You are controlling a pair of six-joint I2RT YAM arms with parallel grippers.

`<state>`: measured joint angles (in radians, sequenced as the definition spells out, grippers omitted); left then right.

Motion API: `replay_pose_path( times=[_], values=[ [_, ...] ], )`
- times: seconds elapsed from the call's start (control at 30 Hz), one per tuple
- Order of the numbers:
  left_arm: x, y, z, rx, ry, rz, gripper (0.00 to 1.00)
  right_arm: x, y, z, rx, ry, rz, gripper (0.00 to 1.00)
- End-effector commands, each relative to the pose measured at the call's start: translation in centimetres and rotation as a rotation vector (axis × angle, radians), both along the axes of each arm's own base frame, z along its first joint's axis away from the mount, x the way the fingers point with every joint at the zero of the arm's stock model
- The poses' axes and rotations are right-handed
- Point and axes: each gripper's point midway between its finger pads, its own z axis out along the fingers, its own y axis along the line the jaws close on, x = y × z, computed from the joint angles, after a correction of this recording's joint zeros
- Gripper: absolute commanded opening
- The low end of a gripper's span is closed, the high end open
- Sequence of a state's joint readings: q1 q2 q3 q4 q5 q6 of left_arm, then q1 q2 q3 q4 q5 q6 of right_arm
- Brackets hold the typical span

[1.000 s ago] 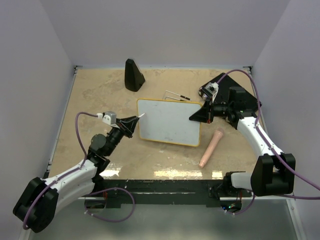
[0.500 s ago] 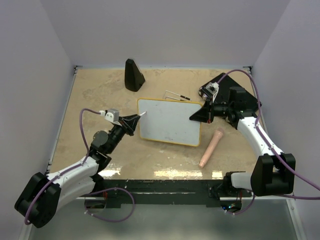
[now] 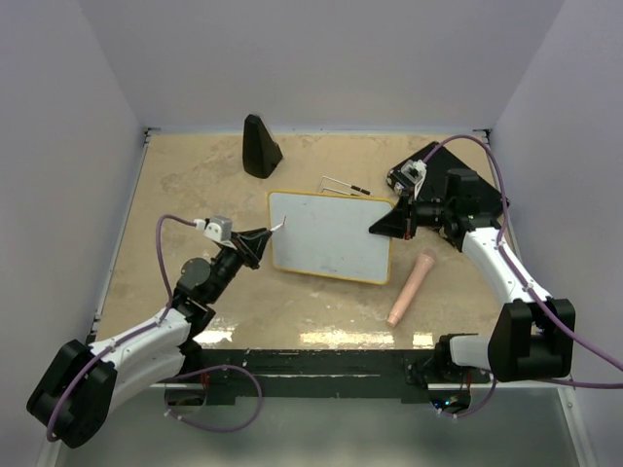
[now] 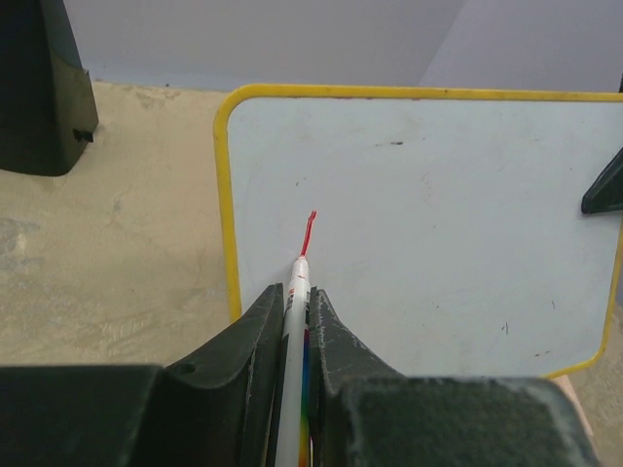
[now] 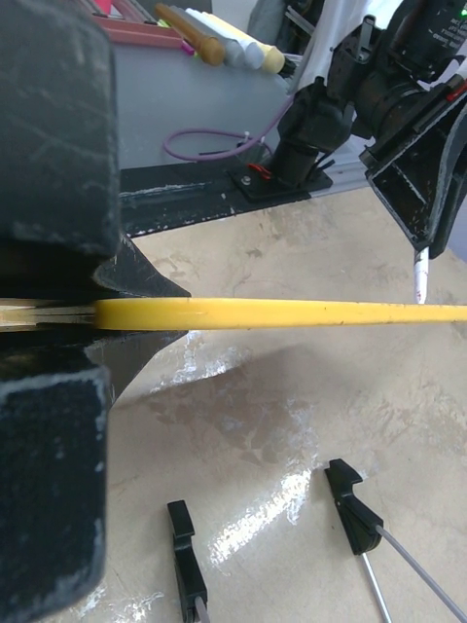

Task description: Write a sentence on the whiteboard

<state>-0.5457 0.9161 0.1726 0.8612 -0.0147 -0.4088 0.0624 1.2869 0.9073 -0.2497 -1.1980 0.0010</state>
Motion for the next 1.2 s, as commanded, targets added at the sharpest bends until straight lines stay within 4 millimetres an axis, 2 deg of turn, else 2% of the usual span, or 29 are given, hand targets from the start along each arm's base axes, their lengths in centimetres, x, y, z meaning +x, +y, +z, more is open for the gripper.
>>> replay_pose_path(
  times=[0.0, 0.27, 0.4, 0.73, 1.0, 1.17],
  values=[
    [-0.5, 0.1, -0.7, -0.002, 0.008, -0.005, 0.00, -1.2, 0.5, 2.9, 0.065, -0.088, 0.072, 0.00],
    [-1.4, 0.4, -2.7, 0.004, 0.059, -0.016, 0.00, -1.2, 0.4, 2.9, 0.066, -0.089, 0.072, 0.00],
    [-1.8, 0.0, -2.7, -0.001, 0.060, -0.047, 0.00, -1.2, 0.5, 2.9, 0.066, -0.089, 0.073, 0.00],
    [-1.4, -1.1, -0.7, -0.021, 0.025, -0.090, 0.00, -1.2, 0.4, 3.0, 0.064, -0.095, 0.069, 0.00],
    [-1.7, -1.3, 3.4, -0.083, -0.066, -0.107, 0.00, -1.2, 0.4, 2.8, 0.062, -0.091, 0.067, 0.00],
    [-1.8, -1.3, 3.7, -0.079, -0.069, -0.108, 0.00, -1.2, 0.4, 2.9, 0.063, -0.091, 0.068, 0.00]
  ],
)
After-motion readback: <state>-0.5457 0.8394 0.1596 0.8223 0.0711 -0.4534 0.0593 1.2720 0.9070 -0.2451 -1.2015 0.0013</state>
